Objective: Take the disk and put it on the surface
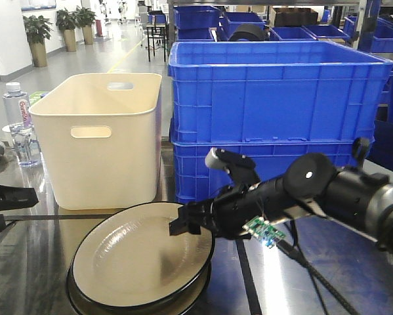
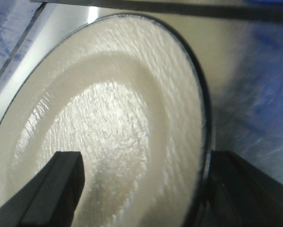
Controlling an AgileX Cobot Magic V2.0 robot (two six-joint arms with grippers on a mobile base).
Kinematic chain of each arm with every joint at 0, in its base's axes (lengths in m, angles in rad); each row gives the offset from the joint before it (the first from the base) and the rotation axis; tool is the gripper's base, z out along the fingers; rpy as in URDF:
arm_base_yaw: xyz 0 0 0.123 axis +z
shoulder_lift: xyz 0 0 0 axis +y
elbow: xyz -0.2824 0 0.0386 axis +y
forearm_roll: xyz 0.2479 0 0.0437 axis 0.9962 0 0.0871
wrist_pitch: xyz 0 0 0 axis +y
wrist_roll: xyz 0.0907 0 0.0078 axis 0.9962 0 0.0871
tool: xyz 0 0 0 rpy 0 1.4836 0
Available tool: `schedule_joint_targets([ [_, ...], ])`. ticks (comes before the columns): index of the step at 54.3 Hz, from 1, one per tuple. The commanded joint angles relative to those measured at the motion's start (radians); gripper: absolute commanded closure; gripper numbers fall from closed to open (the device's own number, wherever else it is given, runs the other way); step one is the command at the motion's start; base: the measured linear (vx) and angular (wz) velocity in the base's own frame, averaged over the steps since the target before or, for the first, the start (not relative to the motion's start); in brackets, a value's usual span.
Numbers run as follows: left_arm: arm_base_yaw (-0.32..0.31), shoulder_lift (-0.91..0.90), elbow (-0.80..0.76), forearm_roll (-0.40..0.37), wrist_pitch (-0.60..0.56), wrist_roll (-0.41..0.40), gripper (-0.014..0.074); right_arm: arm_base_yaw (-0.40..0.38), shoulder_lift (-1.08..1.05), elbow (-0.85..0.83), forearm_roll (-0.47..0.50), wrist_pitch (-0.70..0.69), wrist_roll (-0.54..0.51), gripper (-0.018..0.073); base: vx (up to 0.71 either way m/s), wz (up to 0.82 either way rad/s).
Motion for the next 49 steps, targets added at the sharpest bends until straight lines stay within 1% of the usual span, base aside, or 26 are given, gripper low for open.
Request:
schedule_joint_targets([
  [1, 0.003, -0.023, -0.033, -0.050, -0.025, 0.001, 0.0038, -0.010, -0.094, -0.058, -0.073, -0.027, 0.013, -0.0013, 0.00, 0.00],
  [6, 0.003, -0.023, -0.033, -0.048, -0.025, 0.001, 0.0038, -0.014, -0.122, -0.070, -0.165, 0.001, 0.025, -0.0013, 0.00, 0.00],
  [11, 0.003, -0.023, -0.033, -0.048, -0.026, 0.001, 0.0038, -0.015, -0.148, -0.069, -0.232, 0.005, 0.066, -0.0013, 0.00, 0.00],
  [14, 0.003, -0.023, -0.033, -0.048, -0.027, 0.001, 0.0038, -0.015, -0.162, -0.069, -0.253, 0.005, 0.084, -0.0013, 0.00, 0.00],
  [20, 0.003, -0.023, -0.033, -0.046, -0.028, 0.001, 0.0055, -0.015, -0.182, -0.069, -0.265, 0.005, 0.096, -0.0010, 0.00, 0.00],
  [26, 0.003, -0.023, -0.033, -0.046, -0.030, 0.001, 0.0134, -0.015, -0.188, -0.069, -0.264, 0.005, 0.096, -0.0001, 0.00, 0.00],
  [39, 0.003, -0.023, -0.033, -0.048, -0.027, 0.002, 0.0433, -0.015, -0.185, -0.069, -0.264, 0.007, 0.095, 0.0017, 0.00, 0.00],
  [49, 0.003, -0.023, -0.033, -0.049, -0.027, 0.002, 0.0578, -0.015, -0.185, -0.069, -0.264, 0.007, 0.095, 0.0027, 0.00, 0.00],
])
